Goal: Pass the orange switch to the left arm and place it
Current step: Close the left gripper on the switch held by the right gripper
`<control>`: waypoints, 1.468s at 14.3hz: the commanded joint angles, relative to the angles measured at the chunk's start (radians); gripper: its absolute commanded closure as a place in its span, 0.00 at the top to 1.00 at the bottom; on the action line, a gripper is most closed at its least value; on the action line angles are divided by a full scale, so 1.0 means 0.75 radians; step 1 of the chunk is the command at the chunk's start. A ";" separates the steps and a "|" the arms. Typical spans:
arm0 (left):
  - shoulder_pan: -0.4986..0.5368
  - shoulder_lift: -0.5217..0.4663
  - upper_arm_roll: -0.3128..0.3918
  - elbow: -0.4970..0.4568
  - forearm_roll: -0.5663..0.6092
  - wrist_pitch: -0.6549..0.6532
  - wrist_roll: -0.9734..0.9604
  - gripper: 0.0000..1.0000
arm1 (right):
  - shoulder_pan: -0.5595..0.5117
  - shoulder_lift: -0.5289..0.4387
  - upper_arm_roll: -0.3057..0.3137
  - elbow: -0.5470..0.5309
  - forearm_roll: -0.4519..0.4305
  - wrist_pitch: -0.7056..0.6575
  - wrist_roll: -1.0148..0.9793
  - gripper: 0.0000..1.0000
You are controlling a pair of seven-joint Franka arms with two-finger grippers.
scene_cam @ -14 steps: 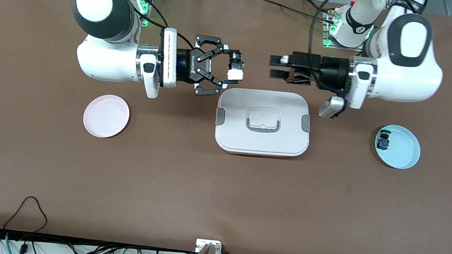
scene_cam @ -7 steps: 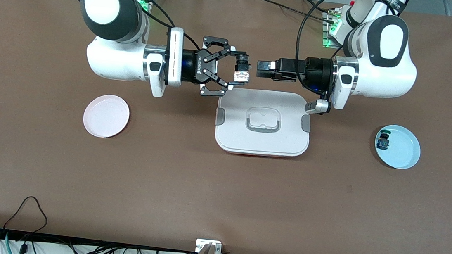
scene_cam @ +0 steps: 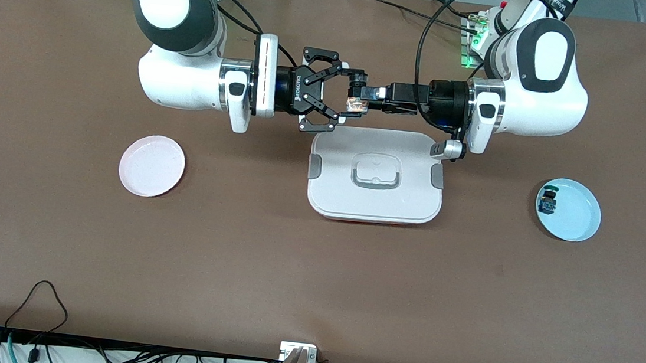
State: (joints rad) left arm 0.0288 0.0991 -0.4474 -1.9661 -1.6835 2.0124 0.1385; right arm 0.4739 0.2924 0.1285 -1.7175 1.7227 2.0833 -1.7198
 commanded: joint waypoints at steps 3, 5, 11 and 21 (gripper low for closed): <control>0.000 -0.014 -0.009 -0.003 -0.038 0.017 0.008 0.54 | 0.021 -0.005 -0.006 0.003 0.031 0.028 -0.012 0.00; 0.002 -0.016 -0.009 -0.007 -0.034 0.015 0.026 0.36 | 0.021 -0.005 -0.006 0.001 0.031 0.028 -0.012 0.00; 0.007 -0.024 -0.007 -0.005 -0.032 0.015 0.044 0.18 | 0.019 -0.009 -0.008 0.001 0.031 0.026 0.000 0.00; 0.025 -0.030 -0.001 0.001 0.084 0.006 0.040 0.18 | 0.006 -0.028 -0.010 -0.011 0.029 0.024 0.068 1.00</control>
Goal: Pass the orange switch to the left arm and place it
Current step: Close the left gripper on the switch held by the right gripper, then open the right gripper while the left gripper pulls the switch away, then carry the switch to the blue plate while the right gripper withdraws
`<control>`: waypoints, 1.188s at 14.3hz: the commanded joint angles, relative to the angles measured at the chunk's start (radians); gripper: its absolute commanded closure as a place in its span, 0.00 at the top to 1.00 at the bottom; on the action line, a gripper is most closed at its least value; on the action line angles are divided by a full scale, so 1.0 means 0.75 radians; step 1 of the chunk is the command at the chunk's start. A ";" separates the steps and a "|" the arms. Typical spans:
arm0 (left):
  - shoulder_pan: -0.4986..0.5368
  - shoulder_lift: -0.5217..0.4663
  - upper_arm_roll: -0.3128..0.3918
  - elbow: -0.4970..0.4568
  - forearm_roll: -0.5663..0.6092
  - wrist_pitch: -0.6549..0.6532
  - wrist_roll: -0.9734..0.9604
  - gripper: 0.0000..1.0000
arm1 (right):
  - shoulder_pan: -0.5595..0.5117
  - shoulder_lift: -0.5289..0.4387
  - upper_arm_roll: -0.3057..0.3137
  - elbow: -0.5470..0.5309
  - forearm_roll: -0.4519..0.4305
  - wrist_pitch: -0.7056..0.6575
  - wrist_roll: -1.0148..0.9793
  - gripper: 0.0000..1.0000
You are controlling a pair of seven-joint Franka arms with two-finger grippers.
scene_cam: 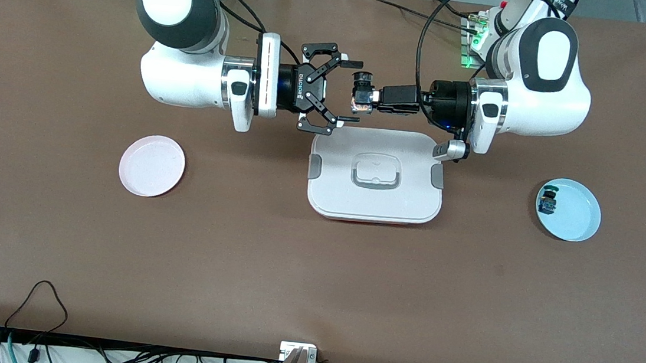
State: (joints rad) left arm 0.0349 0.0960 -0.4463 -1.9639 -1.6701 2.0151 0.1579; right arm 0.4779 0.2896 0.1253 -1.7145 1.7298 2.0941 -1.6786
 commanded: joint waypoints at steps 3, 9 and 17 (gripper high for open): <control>0.043 -0.026 0.000 0.031 0.289 -0.011 0.012 0.18 | -0.005 -0.051 -0.010 -0.043 0.019 0.006 0.011 1.00; 0.162 -0.005 0.006 0.168 0.823 -0.248 0.012 0.18 | -0.119 -0.128 -0.014 -0.170 -0.020 -0.153 0.001 1.00; 0.297 0.113 0.006 0.336 1.665 -0.482 0.367 0.18 | -0.344 -0.157 -0.016 -0.215 -0.212 -0.315 0.027 1.00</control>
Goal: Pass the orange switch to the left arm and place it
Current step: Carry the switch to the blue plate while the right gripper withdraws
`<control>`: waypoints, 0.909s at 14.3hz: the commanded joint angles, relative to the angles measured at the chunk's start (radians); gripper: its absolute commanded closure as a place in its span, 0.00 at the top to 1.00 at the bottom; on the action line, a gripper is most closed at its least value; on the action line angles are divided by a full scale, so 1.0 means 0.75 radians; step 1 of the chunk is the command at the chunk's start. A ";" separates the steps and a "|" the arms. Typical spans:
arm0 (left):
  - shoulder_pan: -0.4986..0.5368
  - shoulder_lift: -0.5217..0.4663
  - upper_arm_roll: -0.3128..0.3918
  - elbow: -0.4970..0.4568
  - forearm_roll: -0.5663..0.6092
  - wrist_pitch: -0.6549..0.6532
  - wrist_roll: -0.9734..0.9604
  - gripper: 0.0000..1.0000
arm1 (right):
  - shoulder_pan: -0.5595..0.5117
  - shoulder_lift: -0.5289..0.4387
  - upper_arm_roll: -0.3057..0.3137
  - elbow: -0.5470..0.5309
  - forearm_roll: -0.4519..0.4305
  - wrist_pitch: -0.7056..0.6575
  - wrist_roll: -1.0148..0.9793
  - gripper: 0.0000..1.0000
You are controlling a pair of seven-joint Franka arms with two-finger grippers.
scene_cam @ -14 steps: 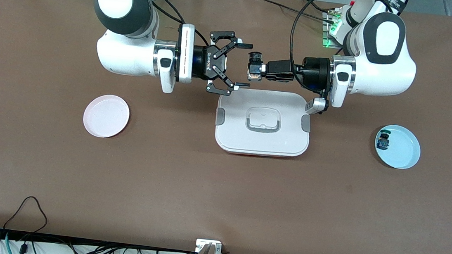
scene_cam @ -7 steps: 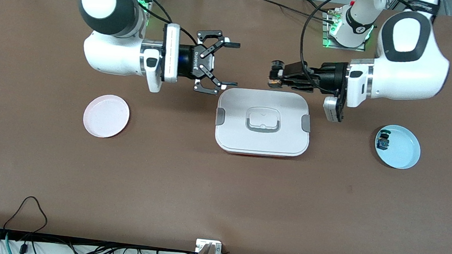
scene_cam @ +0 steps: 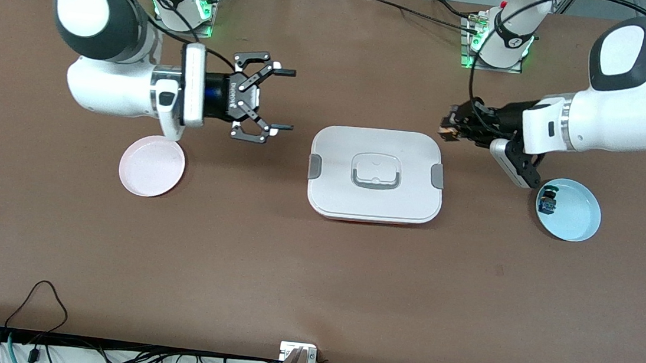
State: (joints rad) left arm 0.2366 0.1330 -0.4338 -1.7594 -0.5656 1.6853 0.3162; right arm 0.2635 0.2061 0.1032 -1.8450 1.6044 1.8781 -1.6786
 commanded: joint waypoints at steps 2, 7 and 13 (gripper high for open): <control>0.024 0.107 -0.013 0.071 0.407 -0.042 0.251 0.18 | -0.104 -0.046 0.012 -0.062 -0.104 -0.086 0.175 1.00; 0.146 0.229 -0.013 0.074 0.880 -0.004 0.653 0.16 | -0.185 -0.072 0.012 -0.050 -0.372 -0.156 0.658 1.00; 0.226 0.356 -0.009 0.065 1.241 0.172 1.110 0.17 | -0.194 -0.083 0.002 -0.025 -0.556 -0.166 1.333 1.00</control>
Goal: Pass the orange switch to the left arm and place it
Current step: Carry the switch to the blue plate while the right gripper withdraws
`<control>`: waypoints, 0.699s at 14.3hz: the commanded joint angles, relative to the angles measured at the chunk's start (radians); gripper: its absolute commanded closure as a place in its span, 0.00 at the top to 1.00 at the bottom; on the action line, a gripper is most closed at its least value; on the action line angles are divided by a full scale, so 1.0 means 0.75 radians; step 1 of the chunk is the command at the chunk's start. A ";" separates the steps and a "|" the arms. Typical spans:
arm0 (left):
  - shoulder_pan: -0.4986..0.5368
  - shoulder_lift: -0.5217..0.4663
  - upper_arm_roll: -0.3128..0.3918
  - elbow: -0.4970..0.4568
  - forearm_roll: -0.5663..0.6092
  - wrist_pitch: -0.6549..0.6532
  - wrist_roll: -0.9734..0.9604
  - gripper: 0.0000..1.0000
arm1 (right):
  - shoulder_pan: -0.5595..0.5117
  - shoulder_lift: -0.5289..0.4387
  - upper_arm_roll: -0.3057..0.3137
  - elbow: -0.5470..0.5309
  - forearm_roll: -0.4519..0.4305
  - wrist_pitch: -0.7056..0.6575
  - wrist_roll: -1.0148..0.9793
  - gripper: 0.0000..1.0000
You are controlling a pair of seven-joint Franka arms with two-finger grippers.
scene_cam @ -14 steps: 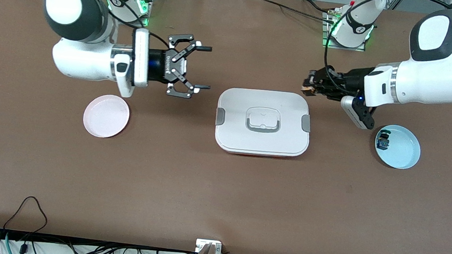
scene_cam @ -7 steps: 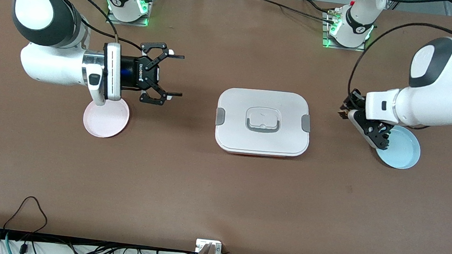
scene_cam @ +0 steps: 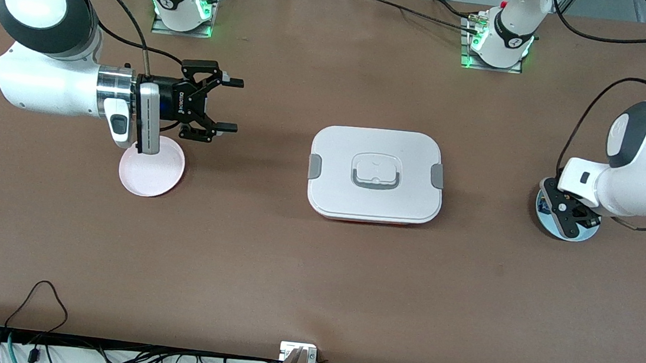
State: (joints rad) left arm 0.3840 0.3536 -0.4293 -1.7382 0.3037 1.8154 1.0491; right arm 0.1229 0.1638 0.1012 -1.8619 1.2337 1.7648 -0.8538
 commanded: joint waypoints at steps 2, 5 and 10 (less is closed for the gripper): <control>0.093 0.130 -0.015 0.023 0.145 0.064 0.237 0.17 | -0.006 -0.024 0.002 0.000 -0.121 -0.017 0.487 1.00; 0.181 0.232 -0.013 0.021 0.202 0.201 0.470 0.17 | -0.008 -0.024 0.004 0.002 -0.323 -0.032 0.737 1.00; 0.308 0.324 -0.015 -0.051 0.319 0.377 0.657 0.18 | -0.006 -0.024 0.004 0.002 -0.883 -0.054 1.054 1.00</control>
State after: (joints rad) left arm 0.5808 0.6029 -0.4224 -1.7479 0.5152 2.0739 1.4922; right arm 0.1232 0.1611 0.1014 -1.8585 0.7195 1.7444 -0.1543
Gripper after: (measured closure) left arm 0.661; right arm 0.000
